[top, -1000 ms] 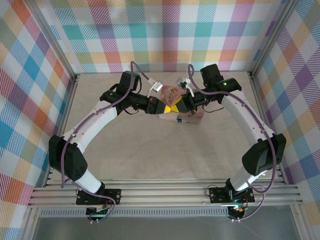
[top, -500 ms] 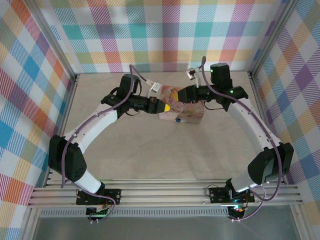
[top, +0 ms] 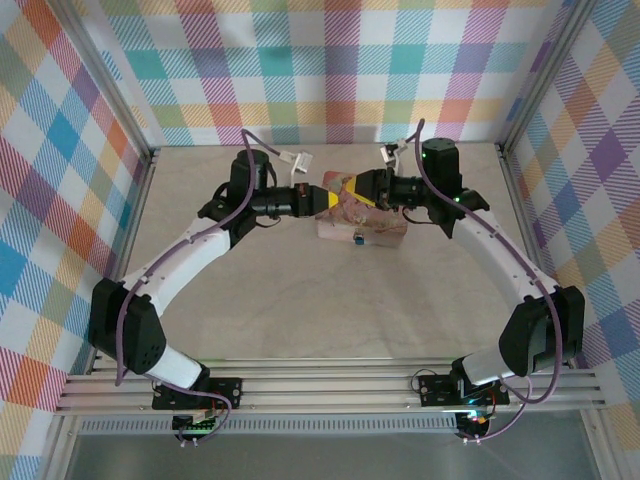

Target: Unlock the padlock with the key

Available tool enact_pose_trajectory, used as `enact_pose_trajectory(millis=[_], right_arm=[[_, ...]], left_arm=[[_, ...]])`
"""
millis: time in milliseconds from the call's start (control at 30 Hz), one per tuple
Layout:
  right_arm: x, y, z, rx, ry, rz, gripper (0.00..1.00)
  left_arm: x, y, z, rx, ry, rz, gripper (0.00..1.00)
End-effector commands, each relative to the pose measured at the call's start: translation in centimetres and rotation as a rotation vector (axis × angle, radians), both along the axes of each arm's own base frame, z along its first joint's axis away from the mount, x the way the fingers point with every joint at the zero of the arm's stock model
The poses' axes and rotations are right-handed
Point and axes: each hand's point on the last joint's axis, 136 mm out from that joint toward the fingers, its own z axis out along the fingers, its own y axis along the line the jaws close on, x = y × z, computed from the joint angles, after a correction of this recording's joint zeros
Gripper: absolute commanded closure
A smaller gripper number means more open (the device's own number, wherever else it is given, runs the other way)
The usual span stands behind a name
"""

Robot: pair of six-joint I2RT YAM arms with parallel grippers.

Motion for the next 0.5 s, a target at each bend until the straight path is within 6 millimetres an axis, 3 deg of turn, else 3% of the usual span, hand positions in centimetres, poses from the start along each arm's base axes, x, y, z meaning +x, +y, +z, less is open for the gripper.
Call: enact_pose_trajectory(millis=[0,367,467], right_arm=[[0.2,0.5,0.8,0.059,0.032,-0.009,0.66],[-0.1,2.2,0.2,0.069,0.080,0.039,0.65],[-0.2,2.7,-0.3,0.061,0.102,0.052,0.69]], left_arm=[[-0.2,0.1,2.9,-0.047,-0.073,0.013,1.00],[-0.2,0.3,2.8,-0.036,-0.075,0.020,1.00],[-0.2,0.3,2.8,-0.030,-0.081,0.022,1.00]])
